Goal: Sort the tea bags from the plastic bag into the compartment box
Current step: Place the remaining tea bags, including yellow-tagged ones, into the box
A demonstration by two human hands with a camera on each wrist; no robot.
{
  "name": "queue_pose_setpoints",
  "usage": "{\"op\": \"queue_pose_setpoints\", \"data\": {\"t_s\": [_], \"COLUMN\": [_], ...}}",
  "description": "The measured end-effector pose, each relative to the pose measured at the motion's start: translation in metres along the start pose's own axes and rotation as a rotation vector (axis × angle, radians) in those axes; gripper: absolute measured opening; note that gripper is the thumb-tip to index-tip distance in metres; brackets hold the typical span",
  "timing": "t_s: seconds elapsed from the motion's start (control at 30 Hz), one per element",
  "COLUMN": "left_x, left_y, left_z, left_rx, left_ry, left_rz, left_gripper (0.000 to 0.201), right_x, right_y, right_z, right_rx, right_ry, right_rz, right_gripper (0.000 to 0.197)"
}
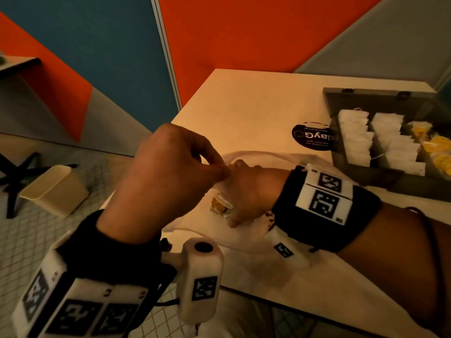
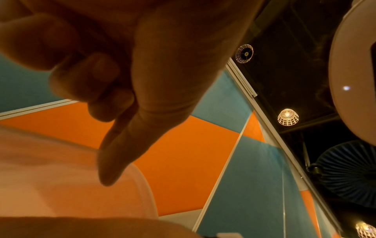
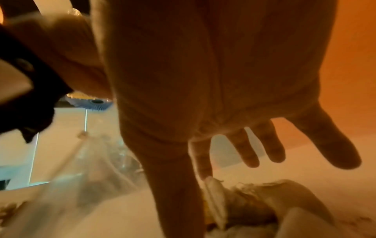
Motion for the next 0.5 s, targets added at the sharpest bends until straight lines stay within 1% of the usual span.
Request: {"op": "queue_pose_setpoints", "data": {"t_s": [0.07,0.1,0.2,0.27,0.33,0.4,0.5], "left_x": [-0.001,-0.003,-0.007,-0.008,-0.01,-0.012,-0.013], "left_y": [0.002,0.003,0.004,0.006,0.007,0.01,0.013], "left_z": [0.0,-0.002,-0.005,-0.007,-0.007,-0.007,-0.005], "left_rx": [-0.01,-0.008,0.003,-0.002,-0.015,-0.019,0.001], "left_ry": [0.015,0.026,0.057,0.034,-0.021,-0.103,-0.203], "left_rz": [-0.006,-0.009,-0.015,-0.008,-0.009,-0.03,-0.031], "left_gripper": [0.014,0.015,0.016,0.017,0.016,0.017,0.019], "right_x": [0.002,0.001,0.007,0.017,0.03,0.046,0.071], "right_y": [-0.004,-0.006,-0.01,-0.008,-0.002,0.004,0.012], "right_z": [0.003,0.004,0.006,0.007,0.003,0.005,0.023], "right_rx": [-0.03,-0.005,0.095,0.144,0.261,0.333,0.305], "right_ry": [-0.047,-0.085,-0.194,-0.292,-0.452,-0.617,-0.913], "right_rz": [-0.021,-0.05,-0.072,-0.053,-0.044,-0.007,0.149], "right_gripper": [0.07,0.064,0.041,0.031,0.018,0.013,0.015]}}
Point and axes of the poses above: each hand's wrist, its own y-axis away from the middle knuckle, its own z-axis out of the palm, x = y × z, the point moved 6 cm from there along -y, towards the middle knuckle, and after that the axes turned 2 degrees about -x, right-handed, at the moved point
